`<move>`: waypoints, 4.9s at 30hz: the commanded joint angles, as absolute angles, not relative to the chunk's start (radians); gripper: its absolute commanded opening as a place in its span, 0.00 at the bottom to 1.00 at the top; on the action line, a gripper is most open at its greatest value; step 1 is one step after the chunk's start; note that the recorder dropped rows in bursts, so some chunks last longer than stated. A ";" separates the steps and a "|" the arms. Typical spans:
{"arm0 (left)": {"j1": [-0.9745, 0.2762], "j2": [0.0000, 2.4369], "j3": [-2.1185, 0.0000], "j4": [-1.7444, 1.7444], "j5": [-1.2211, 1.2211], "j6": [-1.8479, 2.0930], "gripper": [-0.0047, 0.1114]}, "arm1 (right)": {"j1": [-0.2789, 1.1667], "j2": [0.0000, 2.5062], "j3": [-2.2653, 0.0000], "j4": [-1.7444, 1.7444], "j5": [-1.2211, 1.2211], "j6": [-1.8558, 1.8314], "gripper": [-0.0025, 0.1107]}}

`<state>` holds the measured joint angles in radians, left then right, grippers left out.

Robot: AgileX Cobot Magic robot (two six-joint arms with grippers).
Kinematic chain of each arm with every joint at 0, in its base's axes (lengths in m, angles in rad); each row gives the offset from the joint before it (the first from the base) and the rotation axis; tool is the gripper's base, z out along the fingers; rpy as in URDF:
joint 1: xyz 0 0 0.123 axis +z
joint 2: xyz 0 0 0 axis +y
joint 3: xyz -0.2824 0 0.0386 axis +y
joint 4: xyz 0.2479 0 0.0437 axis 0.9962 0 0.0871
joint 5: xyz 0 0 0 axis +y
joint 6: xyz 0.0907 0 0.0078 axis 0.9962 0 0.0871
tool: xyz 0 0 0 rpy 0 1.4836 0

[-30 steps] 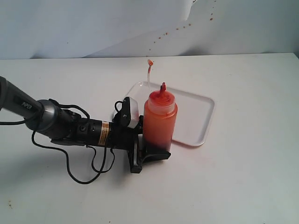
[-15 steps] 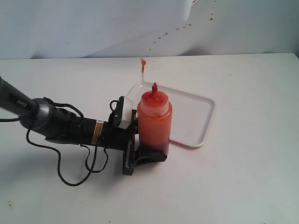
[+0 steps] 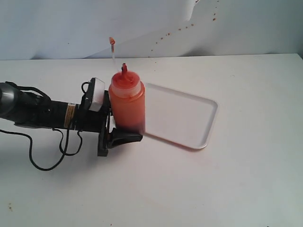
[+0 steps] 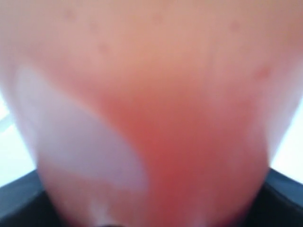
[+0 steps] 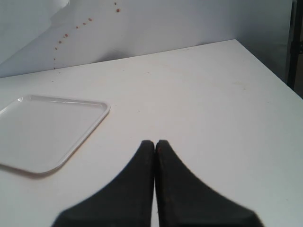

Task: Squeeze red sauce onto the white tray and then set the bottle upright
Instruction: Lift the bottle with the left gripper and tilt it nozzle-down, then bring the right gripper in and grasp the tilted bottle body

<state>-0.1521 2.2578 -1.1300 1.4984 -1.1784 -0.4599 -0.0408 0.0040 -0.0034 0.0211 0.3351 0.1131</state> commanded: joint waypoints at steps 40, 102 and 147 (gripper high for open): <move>-0.194 2.095 -1.134 0.842 -0.484 -0.187 0.04 | 0.090 0.000 0.000 -0.300 -0.374 0.574 0.02; -0.313 2.240 -1.320 0.138 -1.217 2.094 0.04 | 0.141 2.031 -1.625 -1.744 -0.680 1.716 0.92; -0.313 2.259 -1.320 0.196 -1.221 2.094 0.04 | 0.351 2.134 -1.631 -1.744 -0.536 1.504 0.84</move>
